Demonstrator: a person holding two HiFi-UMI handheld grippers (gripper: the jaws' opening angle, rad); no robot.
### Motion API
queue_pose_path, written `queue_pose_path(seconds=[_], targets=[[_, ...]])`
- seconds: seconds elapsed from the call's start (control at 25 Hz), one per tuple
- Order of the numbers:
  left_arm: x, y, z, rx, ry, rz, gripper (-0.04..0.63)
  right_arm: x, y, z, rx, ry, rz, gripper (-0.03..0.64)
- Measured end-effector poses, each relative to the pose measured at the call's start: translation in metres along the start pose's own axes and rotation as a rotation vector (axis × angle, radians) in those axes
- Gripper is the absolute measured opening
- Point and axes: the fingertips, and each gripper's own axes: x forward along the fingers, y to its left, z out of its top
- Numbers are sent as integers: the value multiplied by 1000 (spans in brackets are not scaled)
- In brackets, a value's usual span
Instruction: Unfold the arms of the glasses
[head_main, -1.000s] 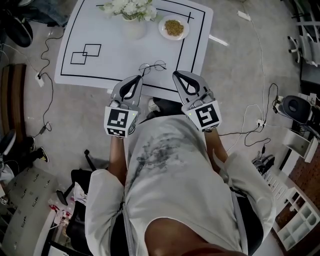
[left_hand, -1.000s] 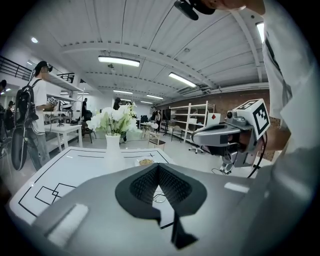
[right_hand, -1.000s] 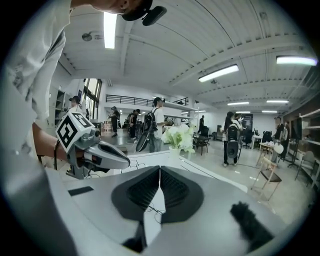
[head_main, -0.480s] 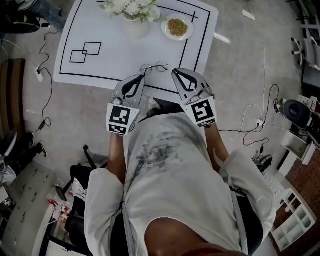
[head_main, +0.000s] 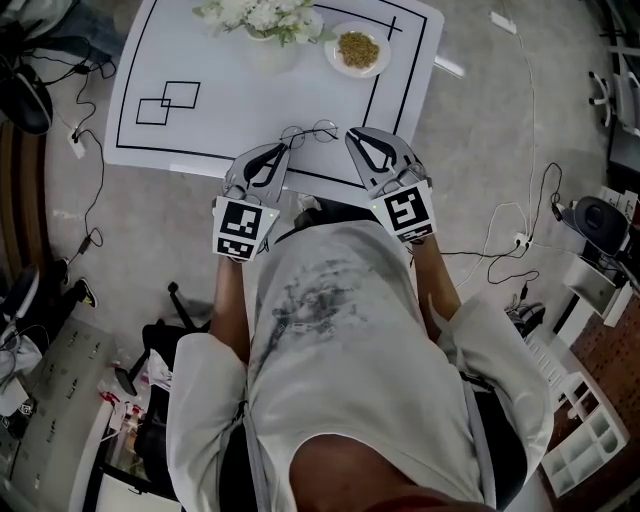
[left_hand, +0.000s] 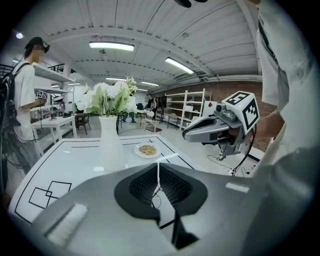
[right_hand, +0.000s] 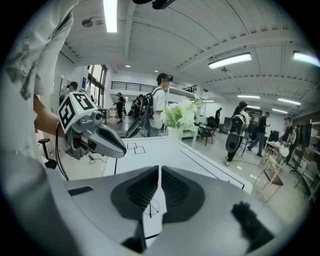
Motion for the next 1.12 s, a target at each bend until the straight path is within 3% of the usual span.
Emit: queue_pose_path(seconds=[0.76,0.88,1.12], targets=[[28,3,-36,36,104,-71,52,25,-8,-31,-92,114,51,18],[31,3,-40,39,119,-75,56,28,-10,-34,-98,123,55,58],[39,5,-55,54,164,-79,60,35,-7,-46,-111,153,79,63]])
